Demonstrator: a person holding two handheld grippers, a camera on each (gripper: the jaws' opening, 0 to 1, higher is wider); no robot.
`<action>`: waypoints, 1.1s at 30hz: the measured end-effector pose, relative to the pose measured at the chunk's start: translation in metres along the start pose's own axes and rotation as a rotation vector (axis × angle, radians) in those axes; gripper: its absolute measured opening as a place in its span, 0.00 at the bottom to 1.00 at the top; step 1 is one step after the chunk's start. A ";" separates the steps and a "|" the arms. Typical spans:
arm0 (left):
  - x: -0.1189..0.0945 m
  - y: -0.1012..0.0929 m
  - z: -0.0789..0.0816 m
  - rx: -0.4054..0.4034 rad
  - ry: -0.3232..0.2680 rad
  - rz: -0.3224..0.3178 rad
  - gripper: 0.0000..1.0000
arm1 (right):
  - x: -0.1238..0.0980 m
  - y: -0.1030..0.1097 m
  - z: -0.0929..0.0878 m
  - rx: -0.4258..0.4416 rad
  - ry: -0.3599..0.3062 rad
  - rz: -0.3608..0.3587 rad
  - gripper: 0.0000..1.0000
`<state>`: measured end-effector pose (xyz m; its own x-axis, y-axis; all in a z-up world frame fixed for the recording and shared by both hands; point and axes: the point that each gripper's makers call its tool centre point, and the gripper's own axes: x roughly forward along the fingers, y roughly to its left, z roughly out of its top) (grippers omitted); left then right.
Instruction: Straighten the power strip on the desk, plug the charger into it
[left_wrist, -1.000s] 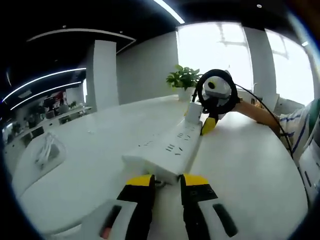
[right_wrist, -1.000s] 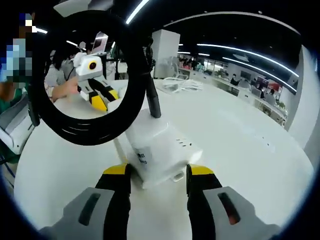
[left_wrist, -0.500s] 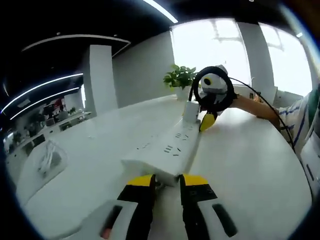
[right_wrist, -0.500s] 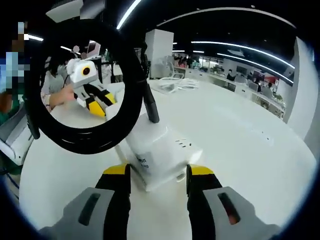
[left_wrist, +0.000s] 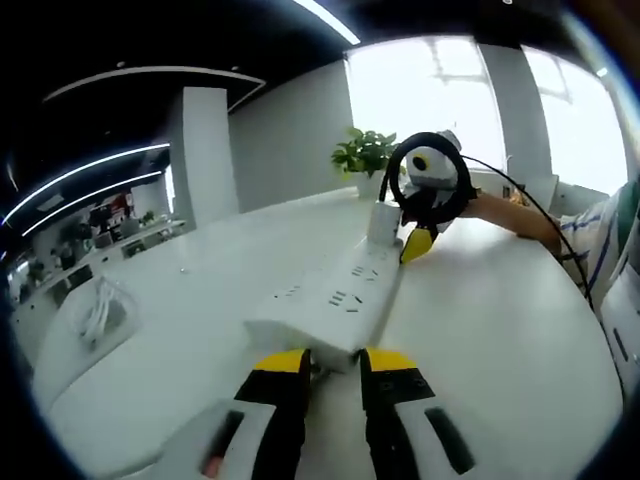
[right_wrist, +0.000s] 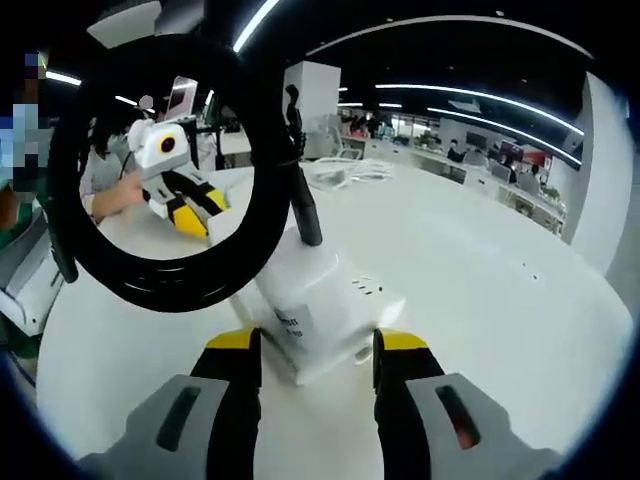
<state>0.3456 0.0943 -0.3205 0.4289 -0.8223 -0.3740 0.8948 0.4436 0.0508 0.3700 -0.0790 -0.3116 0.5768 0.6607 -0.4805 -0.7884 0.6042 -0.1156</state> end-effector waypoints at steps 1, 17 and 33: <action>0.000 0.000 0.000 -0.001 0.000 0.001 0.20 | 0.000 0.000 0.000 0.001 0.000 -0.001 0.43; -0.001 0.004 0.000 0.011 0.004 0.019 0.20 | 0.002 -0.001 0.002 0.004 -0.002 -0.021 0.42; -0.002 0.005 0.000 0.021 0.009 0.031 0.18 | 0.003 -0.002 0.002 -0.003 0.001 -0.031 0.40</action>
<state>0.3495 0.0983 -0.3193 0.4551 -0.8052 -0.3801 0.8837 0.4610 0.0816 0.3735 -0.0774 -0.3106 0.6010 0.6413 -0.4771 -0.7706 0.6233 -0.1329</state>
